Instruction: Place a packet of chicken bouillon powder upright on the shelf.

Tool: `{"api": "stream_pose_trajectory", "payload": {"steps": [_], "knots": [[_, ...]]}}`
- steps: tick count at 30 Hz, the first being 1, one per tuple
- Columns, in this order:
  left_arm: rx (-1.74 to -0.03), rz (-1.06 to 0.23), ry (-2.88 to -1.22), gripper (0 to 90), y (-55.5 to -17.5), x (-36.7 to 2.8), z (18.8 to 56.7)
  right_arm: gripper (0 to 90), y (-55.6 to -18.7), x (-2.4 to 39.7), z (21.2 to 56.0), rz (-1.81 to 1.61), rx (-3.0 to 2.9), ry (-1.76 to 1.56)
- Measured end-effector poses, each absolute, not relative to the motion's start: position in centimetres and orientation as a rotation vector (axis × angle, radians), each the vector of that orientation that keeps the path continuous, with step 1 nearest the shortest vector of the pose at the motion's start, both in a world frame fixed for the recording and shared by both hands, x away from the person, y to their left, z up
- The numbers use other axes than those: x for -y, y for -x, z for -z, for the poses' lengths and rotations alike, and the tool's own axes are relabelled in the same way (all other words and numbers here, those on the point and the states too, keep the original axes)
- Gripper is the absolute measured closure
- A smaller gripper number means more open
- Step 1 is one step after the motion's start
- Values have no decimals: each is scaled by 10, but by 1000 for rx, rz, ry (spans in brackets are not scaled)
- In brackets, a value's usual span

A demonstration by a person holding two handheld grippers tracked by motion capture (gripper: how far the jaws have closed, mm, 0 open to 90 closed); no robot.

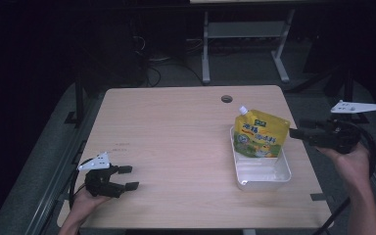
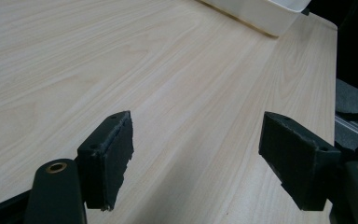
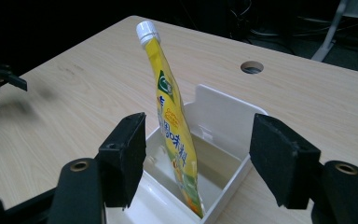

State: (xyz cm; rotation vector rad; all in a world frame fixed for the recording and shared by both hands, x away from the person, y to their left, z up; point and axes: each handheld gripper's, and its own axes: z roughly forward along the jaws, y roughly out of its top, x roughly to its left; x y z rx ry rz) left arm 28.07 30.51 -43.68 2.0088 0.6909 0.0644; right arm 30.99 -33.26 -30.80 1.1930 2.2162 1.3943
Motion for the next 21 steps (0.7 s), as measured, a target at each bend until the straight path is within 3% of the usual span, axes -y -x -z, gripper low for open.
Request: {"api": "stream_pose_trajectory", "payload": {"steps": [21], "knots": [[-691, -67, -2012, 253, -280, -305, 437, 332, -290, 342, 329, -1419, -2176, -1226]]}}
